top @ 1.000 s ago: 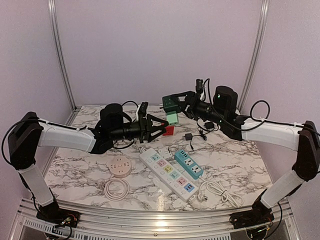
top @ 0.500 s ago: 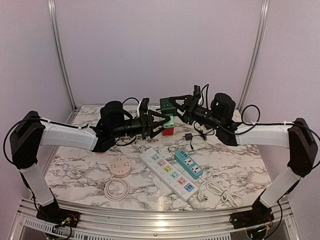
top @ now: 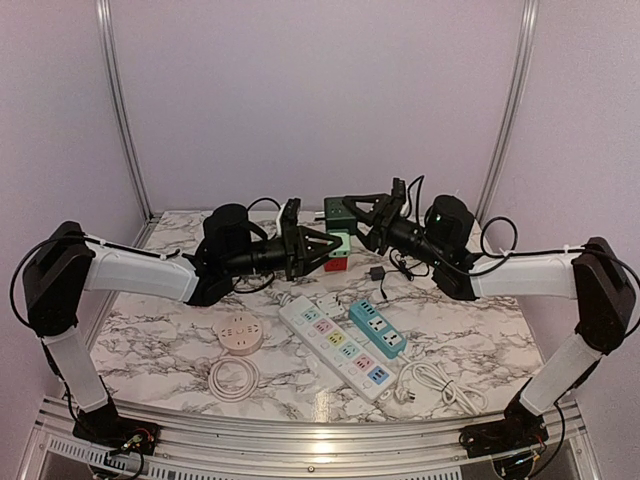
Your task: Pull the plug off the socket
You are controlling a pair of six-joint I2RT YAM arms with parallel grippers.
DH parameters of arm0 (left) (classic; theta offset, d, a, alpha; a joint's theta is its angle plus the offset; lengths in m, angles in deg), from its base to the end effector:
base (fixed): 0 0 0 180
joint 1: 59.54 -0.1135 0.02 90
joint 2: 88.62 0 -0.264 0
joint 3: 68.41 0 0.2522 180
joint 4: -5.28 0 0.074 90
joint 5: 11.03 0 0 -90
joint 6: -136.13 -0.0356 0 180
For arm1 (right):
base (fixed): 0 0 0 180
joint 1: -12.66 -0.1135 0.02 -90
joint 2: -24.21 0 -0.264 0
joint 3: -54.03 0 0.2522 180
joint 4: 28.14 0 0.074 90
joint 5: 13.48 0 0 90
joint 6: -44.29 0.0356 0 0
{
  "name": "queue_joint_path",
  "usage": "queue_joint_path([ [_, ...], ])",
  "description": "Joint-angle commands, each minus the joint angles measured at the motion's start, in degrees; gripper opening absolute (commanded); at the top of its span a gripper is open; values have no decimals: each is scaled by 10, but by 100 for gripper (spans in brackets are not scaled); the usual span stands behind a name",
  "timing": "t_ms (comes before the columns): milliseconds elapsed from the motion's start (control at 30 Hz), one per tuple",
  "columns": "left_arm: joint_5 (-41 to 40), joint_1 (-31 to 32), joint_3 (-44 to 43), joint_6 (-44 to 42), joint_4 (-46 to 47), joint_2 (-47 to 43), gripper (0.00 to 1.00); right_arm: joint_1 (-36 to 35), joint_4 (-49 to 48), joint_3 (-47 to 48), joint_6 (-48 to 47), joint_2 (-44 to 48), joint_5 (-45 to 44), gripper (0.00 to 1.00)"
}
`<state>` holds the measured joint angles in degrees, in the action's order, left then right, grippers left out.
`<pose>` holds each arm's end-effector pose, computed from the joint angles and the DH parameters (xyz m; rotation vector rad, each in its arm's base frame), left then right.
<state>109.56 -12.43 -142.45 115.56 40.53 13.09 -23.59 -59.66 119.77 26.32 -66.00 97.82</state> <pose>0.2594 -0.3059 0.2687 0.1969 1.8173 -1.9456 0.2802 0.2215 0.2862 0.1781 1.7295 1.7465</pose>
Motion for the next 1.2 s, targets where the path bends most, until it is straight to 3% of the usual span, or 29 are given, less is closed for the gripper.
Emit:
queue_joint_path([
  [0, 15, 13, -11, -22, 5, 11, 1, -6, -18, -5, 13, 18, -33, 8],
  [1167, -5, 49, 28, -57, -33, -3, 0, 9, -78, -19, 29, 40, -96, 6],
])
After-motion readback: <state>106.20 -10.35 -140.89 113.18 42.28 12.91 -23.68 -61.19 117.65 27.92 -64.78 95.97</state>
